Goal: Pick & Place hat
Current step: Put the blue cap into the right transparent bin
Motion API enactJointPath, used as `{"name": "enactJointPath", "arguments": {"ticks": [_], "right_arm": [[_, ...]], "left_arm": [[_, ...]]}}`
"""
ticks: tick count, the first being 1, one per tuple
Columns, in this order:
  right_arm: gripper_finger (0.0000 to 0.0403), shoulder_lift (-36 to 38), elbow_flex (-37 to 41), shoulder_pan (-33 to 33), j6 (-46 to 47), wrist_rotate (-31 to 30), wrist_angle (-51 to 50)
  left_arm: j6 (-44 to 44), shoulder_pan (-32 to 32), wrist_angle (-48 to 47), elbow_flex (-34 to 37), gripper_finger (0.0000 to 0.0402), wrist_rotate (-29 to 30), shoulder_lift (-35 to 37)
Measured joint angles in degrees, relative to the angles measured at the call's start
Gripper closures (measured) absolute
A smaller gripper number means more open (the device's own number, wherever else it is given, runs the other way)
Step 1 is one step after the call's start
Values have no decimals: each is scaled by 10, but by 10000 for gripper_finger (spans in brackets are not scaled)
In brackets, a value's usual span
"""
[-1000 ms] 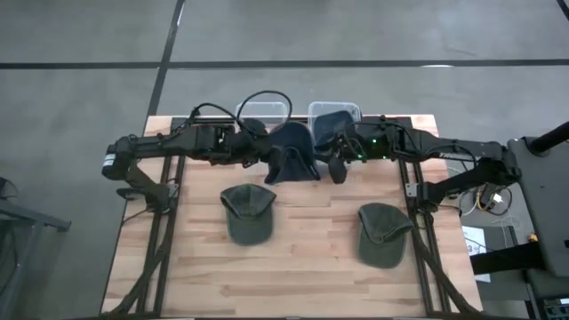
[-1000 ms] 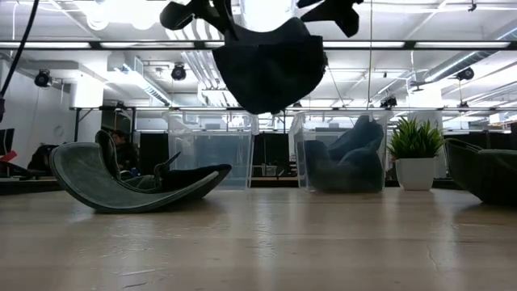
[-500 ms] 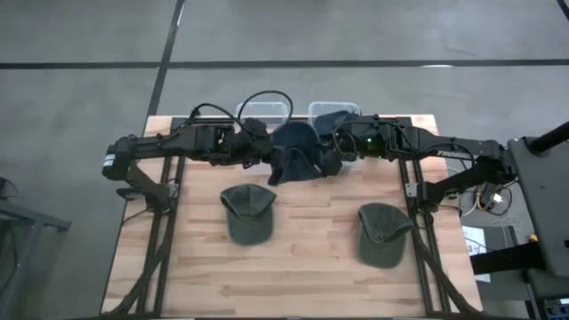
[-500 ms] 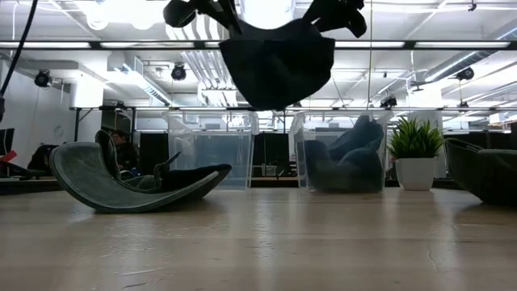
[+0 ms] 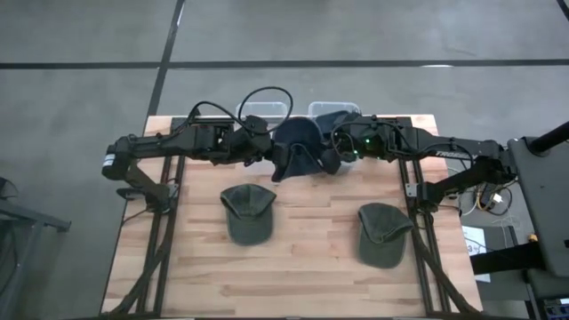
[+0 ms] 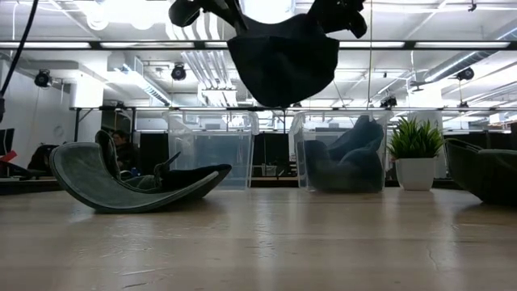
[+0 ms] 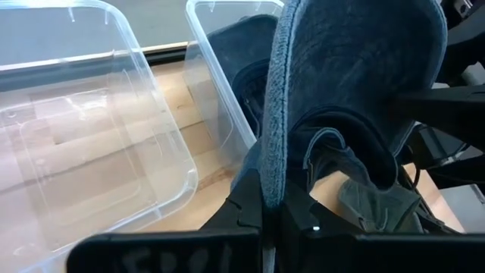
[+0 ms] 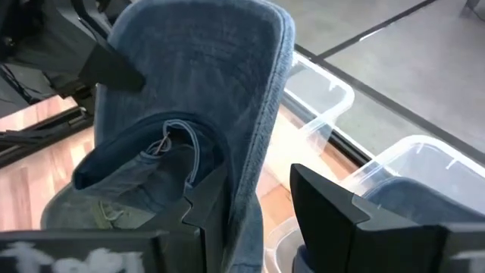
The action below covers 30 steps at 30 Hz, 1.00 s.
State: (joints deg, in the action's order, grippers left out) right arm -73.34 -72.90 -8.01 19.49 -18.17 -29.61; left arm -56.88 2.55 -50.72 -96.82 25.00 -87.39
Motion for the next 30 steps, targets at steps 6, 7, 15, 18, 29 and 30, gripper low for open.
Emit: {"name": "enactJointPath", "arguments": {"ticks": [6,7,15,18,29,30], "right_arm": [[275,0,0,0,-6,0,18],[281,0,0,0,-8,0,20],[380,1,0,0,-28,-14,21],[387,1,0,0,-27,-16,21],[391,8,1,0,-2,-46,-30],[391,9,1,0,0,-55,-40]], "left_arm": [[-1,-1,18,0,396,-4,0],[1,-1,23,0,396,-7,0],[8,-1,37,4,396,-18,-3],[8,0,37,5,392,-18,-3],[44,3,35,4,343,-13,-2],[52,4,32,4,343,-8,1]]}}
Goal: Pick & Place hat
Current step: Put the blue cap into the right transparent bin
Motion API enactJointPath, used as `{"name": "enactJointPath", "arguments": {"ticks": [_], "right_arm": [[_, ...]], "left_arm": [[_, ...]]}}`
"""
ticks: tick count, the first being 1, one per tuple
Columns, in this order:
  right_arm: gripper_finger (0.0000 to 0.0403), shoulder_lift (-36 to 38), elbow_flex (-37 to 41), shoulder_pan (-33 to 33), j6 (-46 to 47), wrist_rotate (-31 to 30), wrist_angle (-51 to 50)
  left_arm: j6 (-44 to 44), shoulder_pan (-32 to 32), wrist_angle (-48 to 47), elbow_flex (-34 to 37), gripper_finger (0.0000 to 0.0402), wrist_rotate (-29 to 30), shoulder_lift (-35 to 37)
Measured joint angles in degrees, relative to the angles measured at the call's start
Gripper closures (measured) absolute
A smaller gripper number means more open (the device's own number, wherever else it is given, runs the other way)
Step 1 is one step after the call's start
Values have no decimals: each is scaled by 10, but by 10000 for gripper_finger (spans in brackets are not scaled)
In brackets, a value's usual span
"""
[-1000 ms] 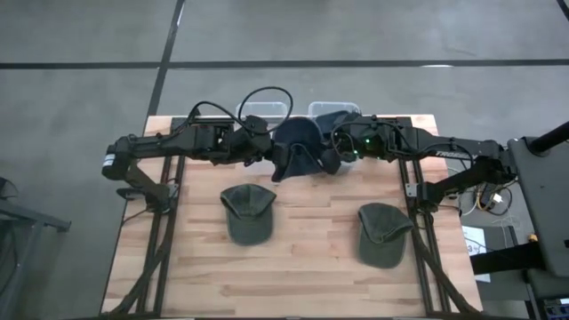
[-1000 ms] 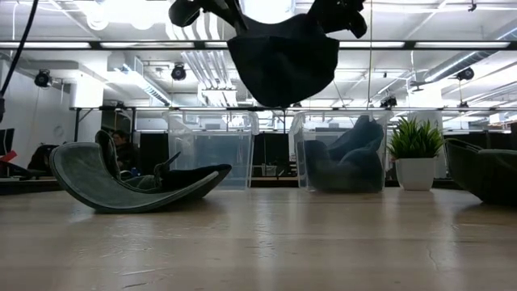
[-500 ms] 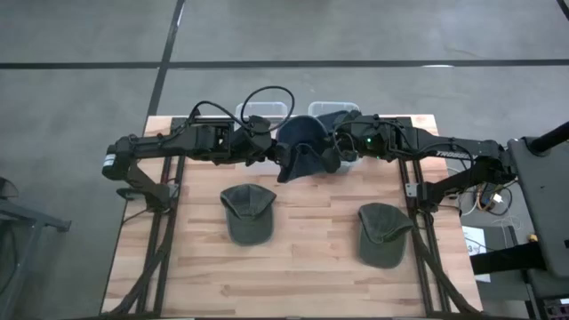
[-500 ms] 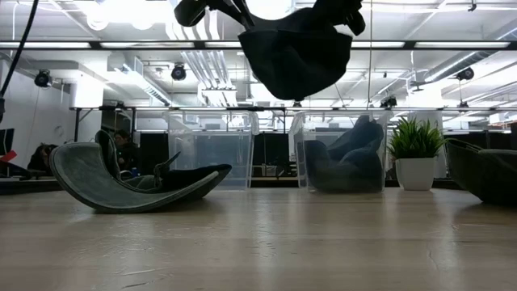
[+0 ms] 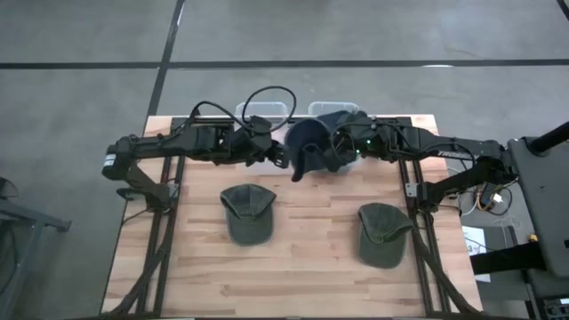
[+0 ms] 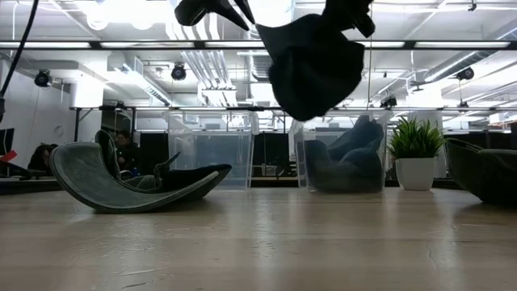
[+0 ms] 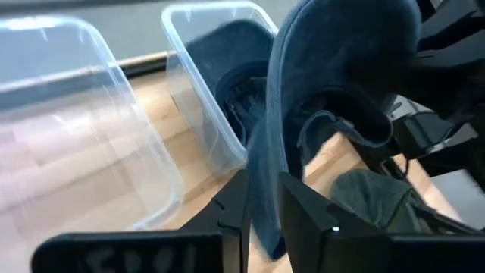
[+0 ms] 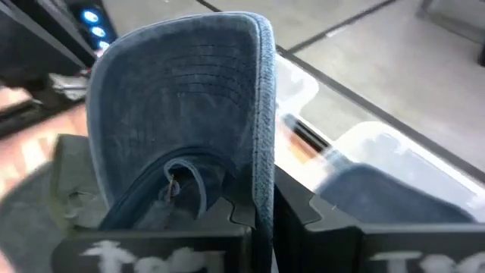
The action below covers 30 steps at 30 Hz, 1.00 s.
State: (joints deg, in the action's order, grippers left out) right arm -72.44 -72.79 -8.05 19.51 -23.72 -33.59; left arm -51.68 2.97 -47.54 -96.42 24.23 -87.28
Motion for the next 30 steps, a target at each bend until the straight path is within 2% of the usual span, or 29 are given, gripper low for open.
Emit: {"name": "enactJointPath", "arguments": {"ticks": [5,10,15,18,21,23,26,30], "right_arm": [[391,26,0,-20,41,-8,2],[391,55,2,-98,97,-2,-10],[391,55,4,-211,127,116,-9],[391,35,8,-274,142,184,-10],[391,11,8,-319,152,252,-2],[391,-4,8,-338,151,275,-4],[391,-24,9,-354,142,287,-6],[391,-34,9,-368,131,299,-32]], "left_arm": [[40,4,-11,-4,341,29,34],[51,-7,-77,-1,340,101,88],[66,-29,-165,2,340,135,122],[85,-52,-177,22,339,163,132],[110,-76,-159,61,339,201,145],[114,-89,-136,98,339,218,160],[125,-103,-66,170,339,216,199],[167,-114,73,283,339,183,276]]}}
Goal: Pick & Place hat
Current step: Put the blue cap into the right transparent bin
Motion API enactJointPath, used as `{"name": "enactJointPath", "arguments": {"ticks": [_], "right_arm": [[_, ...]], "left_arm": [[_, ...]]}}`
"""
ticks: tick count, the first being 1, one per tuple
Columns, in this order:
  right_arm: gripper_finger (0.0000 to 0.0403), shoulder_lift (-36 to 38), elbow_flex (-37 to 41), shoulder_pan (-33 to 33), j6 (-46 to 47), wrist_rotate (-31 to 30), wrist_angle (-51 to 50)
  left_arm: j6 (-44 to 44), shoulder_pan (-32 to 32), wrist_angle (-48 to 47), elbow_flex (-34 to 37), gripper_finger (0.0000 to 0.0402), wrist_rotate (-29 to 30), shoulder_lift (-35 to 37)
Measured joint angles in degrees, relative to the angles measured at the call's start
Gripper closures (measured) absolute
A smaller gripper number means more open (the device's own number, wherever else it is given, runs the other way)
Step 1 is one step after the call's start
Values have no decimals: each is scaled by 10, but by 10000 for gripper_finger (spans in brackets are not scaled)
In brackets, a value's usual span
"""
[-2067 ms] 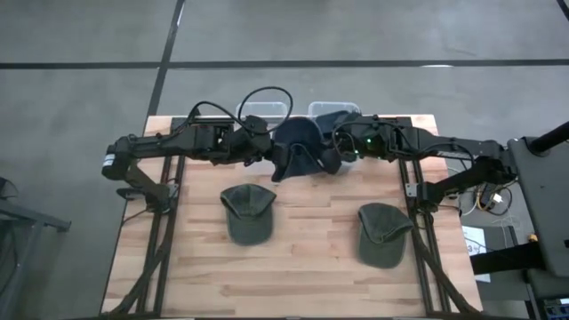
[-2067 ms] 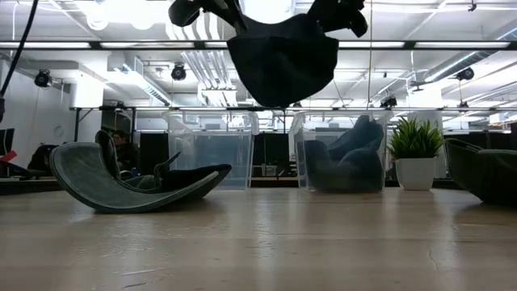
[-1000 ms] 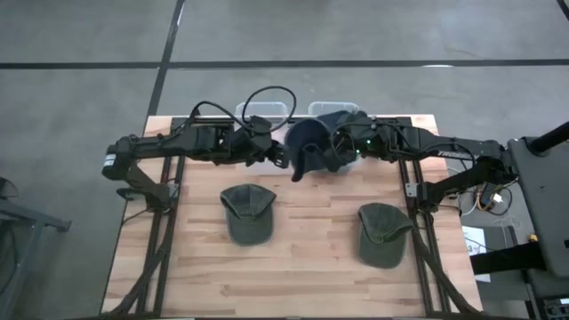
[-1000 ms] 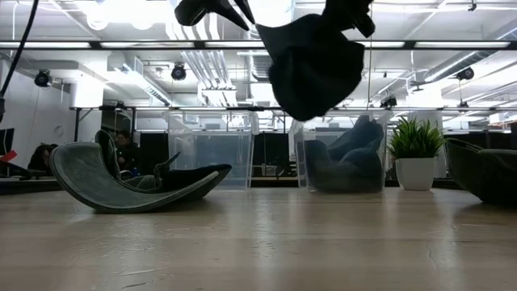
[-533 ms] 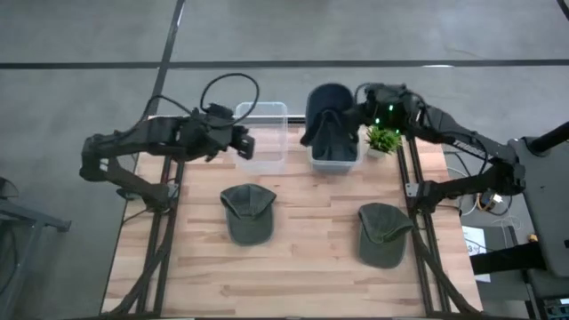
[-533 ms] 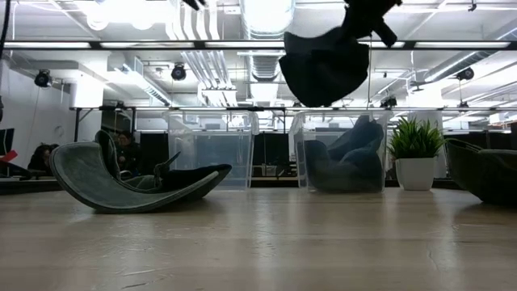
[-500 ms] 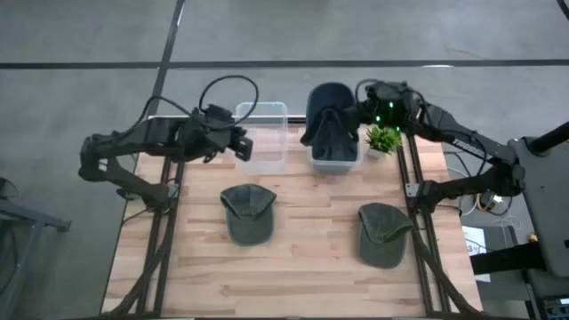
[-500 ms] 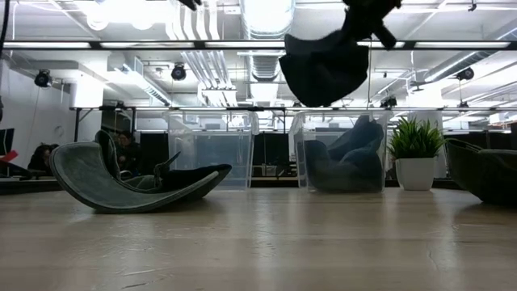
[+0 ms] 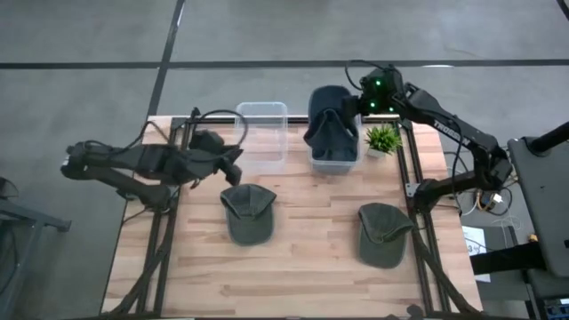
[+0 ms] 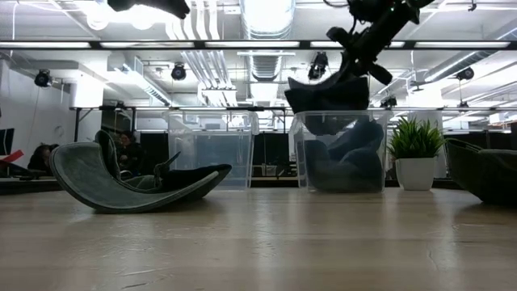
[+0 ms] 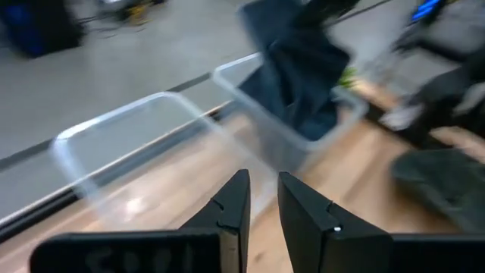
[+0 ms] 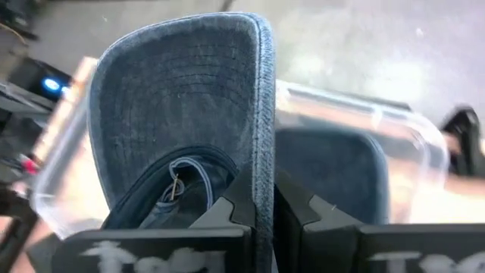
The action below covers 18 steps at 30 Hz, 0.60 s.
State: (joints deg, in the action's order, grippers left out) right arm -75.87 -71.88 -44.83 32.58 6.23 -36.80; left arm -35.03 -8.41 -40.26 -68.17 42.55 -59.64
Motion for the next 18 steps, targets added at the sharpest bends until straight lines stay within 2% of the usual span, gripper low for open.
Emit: {"name": "enactJointPath", "arguments": {"ticks": [5,8,13,18], "right_arm": [[391,-11,0,-4,-5,-2,-33],[391,-19,0,-3,-1,-5,-31],[391,-35,2,-3,3,-21,-35],[391,-57,5,0,2,-56,-33]], "left_arm": [[73,-1,182,143,339,-63,102],[82,-1,267,219,339,-86,150],[47,-1,335,318,339,-106,200],[14,-1,375,380,339,-119,223]]}}
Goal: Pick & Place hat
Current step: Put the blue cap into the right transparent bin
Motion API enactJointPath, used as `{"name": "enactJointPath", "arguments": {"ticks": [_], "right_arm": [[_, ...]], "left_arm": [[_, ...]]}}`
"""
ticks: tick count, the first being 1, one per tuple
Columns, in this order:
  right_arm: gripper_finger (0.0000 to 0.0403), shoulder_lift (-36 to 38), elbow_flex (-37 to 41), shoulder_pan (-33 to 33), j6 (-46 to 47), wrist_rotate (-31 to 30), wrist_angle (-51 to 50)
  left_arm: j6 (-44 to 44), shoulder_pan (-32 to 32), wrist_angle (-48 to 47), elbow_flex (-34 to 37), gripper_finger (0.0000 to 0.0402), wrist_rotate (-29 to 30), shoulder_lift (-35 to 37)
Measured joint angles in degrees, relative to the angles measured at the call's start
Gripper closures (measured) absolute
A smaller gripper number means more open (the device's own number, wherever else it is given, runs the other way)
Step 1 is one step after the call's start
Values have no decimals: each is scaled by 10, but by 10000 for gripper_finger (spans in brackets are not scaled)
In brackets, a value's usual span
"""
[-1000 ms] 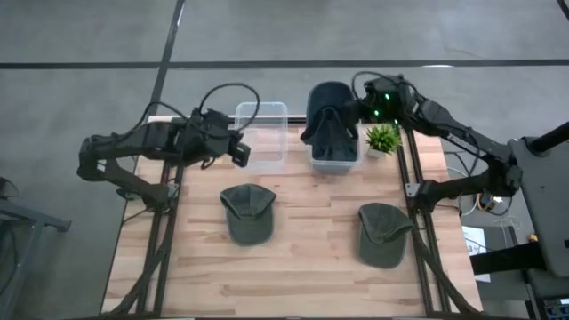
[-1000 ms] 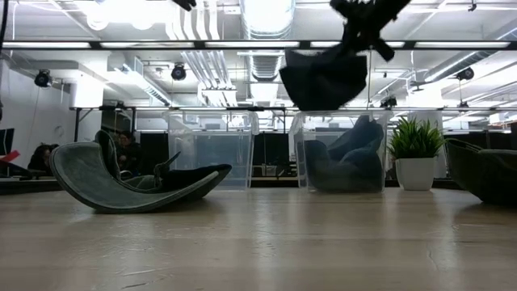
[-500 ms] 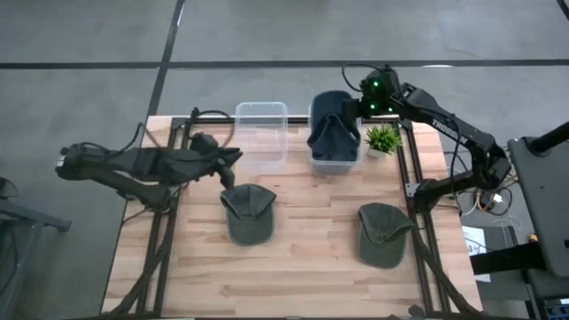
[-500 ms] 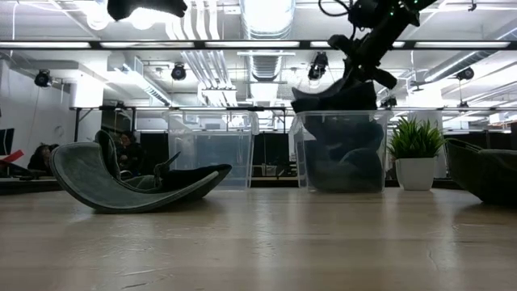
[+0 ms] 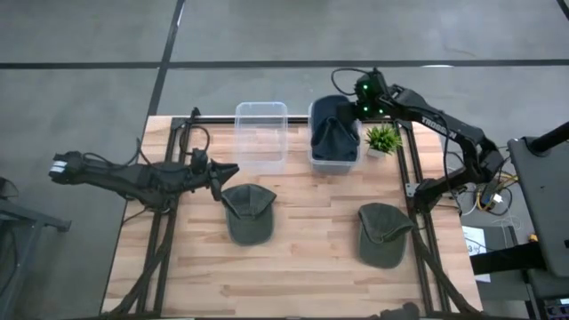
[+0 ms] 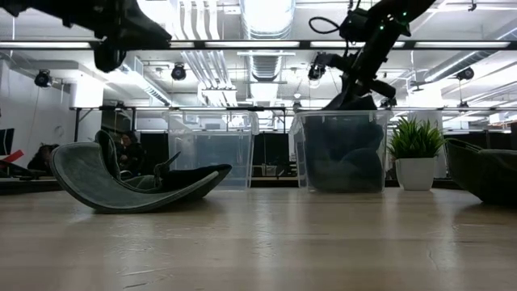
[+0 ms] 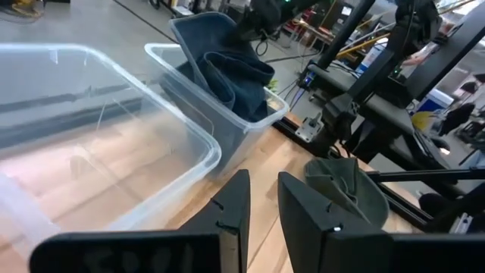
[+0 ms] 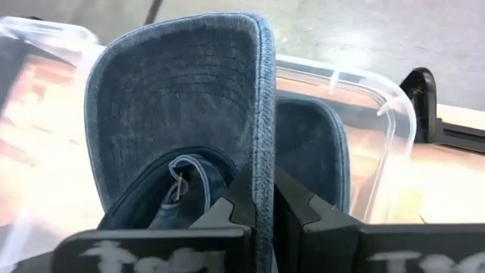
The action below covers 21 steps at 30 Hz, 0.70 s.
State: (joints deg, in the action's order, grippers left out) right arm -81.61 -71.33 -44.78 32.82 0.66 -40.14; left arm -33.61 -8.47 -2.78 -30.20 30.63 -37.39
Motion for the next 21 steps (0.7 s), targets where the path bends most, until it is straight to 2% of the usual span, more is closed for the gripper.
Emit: {"name": "enactJointPath", "arguments": {"ticks": [5,13,21], "right_arm": [[391,-27,1,3,0,-9,1],[390,-76,2,4,15,-7,0],[390,-90,2,4,17,7,-19]], "left_arm": [[-8,0,21,24,339,-1,12],[-6,0,20,19,339,-1,16],[-6,0,18,20,339,-1,17]]}}
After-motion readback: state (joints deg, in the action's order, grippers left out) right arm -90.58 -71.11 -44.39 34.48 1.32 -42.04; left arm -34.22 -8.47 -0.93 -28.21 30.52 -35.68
